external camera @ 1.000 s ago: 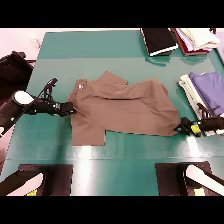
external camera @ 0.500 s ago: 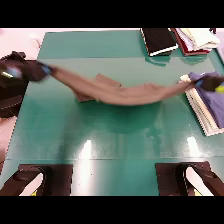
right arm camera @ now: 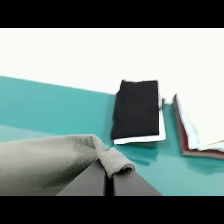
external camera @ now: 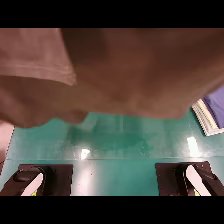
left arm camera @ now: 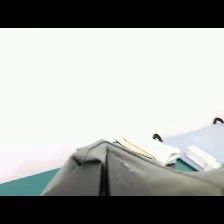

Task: Fold the shirts.

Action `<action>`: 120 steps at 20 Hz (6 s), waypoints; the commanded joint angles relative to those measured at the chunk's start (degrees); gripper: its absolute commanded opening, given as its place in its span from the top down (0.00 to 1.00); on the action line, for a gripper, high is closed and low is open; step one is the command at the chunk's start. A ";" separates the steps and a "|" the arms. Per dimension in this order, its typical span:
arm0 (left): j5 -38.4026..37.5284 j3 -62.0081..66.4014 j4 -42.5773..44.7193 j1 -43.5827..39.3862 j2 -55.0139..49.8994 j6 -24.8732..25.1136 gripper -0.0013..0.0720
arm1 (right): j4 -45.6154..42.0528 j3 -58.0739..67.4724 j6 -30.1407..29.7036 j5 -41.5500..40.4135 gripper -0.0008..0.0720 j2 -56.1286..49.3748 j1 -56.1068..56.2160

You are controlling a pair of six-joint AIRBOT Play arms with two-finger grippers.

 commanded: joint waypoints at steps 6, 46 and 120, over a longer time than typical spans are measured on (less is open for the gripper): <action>-11.37 -10.47 11.91 0.04 -14.40 -2.14 0.95 | -0.04 -3.52 3.04 8.48 0.97 -11.58 -1.53; -9.16 -70.60 12.61 3.02 -19.04 -6.80 0.17 | -14.60 -34.05 4.72 -2.40 0.43 -23.12 16.04; 5.68 -50.71 8.17 3.50 -31.78 1.75 0.95 | -19.08 -26.97 6.32 -2.56 0.96 -43.50 20.11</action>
